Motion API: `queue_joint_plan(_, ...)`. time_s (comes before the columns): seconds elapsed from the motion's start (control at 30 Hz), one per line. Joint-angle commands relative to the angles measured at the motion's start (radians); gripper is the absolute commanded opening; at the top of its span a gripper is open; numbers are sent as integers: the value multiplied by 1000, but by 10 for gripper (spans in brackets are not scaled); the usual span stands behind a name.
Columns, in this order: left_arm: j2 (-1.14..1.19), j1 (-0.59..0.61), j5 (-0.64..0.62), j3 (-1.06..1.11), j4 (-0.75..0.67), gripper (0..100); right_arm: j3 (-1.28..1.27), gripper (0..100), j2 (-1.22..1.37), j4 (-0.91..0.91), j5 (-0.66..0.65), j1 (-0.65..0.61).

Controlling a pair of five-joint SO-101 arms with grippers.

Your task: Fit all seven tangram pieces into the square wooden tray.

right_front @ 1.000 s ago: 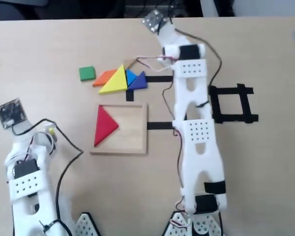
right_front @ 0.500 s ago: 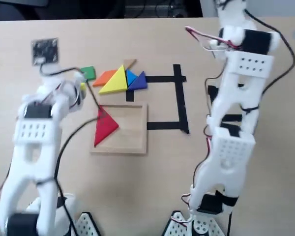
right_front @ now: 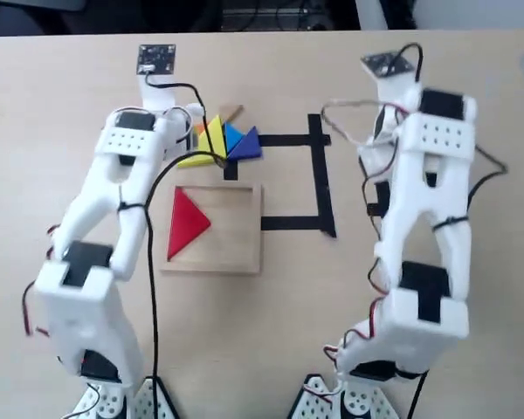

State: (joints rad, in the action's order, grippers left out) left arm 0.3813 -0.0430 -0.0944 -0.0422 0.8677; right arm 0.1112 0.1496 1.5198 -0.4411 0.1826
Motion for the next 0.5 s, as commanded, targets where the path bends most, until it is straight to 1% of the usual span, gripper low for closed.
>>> queue_joint_plan(0.0,98,-10,-6,-166,-3,166,-272,11,-162,-232,11,8)
queue_joint_plan(0.2,269,-25,-6,-335,2,166,-458,11,-263,-377,5,9)
queue_joint_plan(0.27,322,-33,-6,-386,3,166,-479,11,-263,-402,-5,12)
queue_joint_plan(0.37,379,-33,-6,-460,3,166,-506,11,-263,-430,-54,12)
queue_joint_plan(0.47,390,-33,-6,-489,26,168,-512,11,-263,-436,-57,11)
